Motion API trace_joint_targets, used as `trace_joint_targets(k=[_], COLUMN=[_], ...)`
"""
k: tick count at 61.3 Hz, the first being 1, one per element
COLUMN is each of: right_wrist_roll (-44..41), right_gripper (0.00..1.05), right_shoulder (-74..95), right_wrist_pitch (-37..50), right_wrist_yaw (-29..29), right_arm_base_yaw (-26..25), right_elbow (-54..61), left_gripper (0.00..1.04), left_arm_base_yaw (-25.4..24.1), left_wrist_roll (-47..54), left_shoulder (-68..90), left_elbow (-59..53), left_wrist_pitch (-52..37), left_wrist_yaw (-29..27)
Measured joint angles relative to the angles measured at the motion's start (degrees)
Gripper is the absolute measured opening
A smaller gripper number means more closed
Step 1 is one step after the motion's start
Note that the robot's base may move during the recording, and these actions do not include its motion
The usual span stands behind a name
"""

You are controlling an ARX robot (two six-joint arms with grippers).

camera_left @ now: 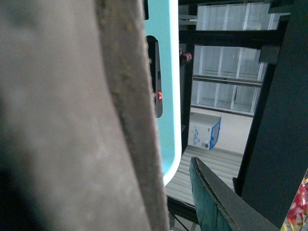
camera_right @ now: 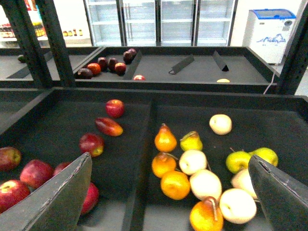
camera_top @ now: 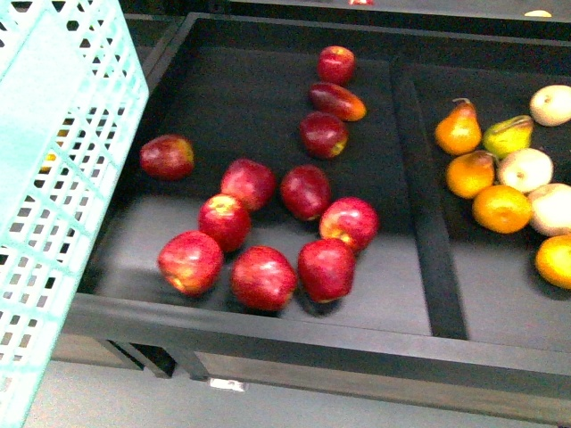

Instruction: Pick mango and avocado into basket

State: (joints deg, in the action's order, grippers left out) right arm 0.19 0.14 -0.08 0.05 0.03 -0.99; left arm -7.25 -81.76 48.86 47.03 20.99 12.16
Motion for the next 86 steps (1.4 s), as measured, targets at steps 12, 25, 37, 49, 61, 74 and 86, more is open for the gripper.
trace_joint_targets(k=[12,25,37,49,61,74,86], right_wrist_roll=[-0.02,-0.02,-0.04,-0.02,-0.02,-0.02,-0.02], right_gripper=[0.96,0.96,0.96,0.96,0.96,0.96,0.96], right_shoulder=[0.09,0.0,0.07,0.13,0.04,0.02,0.02], right_wrist_pitch=[0.0,0.04,0.0,0.0,0.0,0.0,0.0], right_wrist_yaw=[-0.04,-0.02,0.13,-0.07,0.04,-0.04,-0.07], right_arm_base_yaw=[0.02,0.0,0.02,0.02,0.02,0.02,0.02], right_elbow=[0.0,0.0,0.02,0.02,0.0,0.02,0.0], left_gripper=[0.29,0.29,0.29,0.29,0.29,0.29,0.29], left_arm_base_yaw=[0.0,0.0,-0.02,-0.02,-0.04,-0.04,-0.04], left_wrist_roll=[-0.02,-0.02,0.02,-0.04,0.04,0.04,0.02], left_shoulder=[0.0,0.0,0.04,0.07,0.07,0.04,0.04], left_elbow=[0.0,0.04,0.04,0.04,0.02,0.04,0.04], left_wrist_pitch=[0.02,0.02,0.02,0.02,0.02,0.02,0.02], left_wrist_yaw=[-0.07,-0.04,-0.09,0.2,-0.09,-0.11,-0.09])
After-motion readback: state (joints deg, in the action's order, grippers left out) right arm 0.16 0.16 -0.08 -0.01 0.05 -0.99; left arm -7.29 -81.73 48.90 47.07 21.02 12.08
